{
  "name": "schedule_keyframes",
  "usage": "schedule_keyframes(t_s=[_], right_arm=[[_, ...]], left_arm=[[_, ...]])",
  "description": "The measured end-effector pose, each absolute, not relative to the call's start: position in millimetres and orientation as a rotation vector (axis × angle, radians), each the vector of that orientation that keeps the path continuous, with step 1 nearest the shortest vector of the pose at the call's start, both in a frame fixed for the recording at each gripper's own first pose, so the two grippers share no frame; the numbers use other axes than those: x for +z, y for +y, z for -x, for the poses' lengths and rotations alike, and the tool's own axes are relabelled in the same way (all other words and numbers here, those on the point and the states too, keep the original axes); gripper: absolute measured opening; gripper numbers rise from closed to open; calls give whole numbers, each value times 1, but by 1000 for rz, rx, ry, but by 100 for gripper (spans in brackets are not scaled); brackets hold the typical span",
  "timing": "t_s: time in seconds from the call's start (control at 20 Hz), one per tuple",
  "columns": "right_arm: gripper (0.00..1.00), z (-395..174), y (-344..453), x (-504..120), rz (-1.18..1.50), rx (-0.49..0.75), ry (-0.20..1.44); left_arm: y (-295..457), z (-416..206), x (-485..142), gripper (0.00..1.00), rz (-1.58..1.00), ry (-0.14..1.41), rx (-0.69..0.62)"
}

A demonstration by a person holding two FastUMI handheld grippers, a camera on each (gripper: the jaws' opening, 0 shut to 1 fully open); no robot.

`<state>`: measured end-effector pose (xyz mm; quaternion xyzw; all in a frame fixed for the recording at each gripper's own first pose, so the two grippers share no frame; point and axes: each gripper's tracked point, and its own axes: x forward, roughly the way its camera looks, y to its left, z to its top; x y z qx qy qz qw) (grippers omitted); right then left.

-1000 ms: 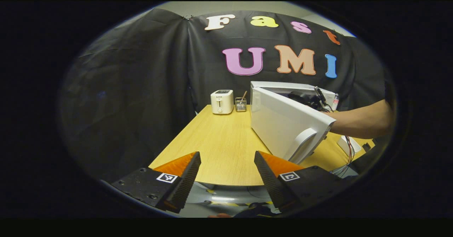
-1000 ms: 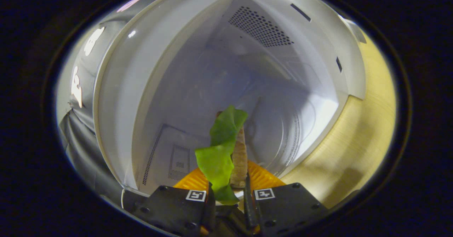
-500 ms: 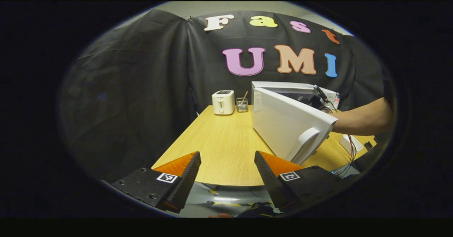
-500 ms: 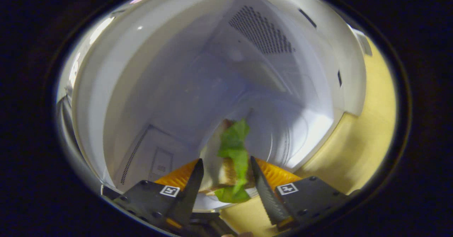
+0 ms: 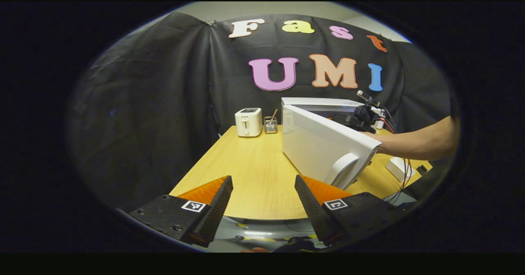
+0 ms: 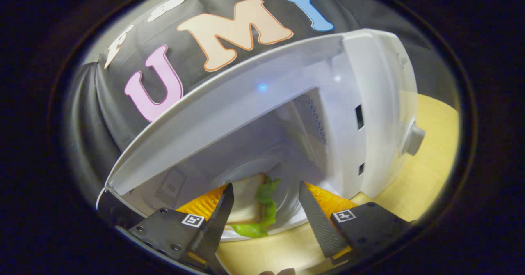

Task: Open the microwave oven with the left hand, put the food in, and close the microwave oven.

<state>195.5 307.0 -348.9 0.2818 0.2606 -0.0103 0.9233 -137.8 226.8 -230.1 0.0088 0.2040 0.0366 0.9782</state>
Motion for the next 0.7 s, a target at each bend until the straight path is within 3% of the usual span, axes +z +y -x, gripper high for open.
schedule_keyframes(t_s=[0.05,0.1,0.15,0.25,0.3,0.4,0.55,0.7], right_arm=[[87,-191,302,-342,-563,-9,520],[97,-186,298,-334,-547,11,511],[97,-180,293,-330,-535,25,511],[98,-164,281,-316,-526,54,503],[87,-156,274,-308,-516,64,490],[87,-139,259,-293,-477,96,469],[87,-105,244,-272,-423,178,478],[87,-77,228,-242,-350,243,456]], left_arm=[[227,135,-229,93,-21,403,68],[227,131,-228,89,-25,397,64],[227,127,-228,93,-31,390,62],[233,120,-233,89,-55,396,80],[233,119,-240,89,-55,411,75],[231,116,-243,89,-50,407,90],[227,110,-251,58,-74,411,114],[215,101,-257,0,-136,408,99]])
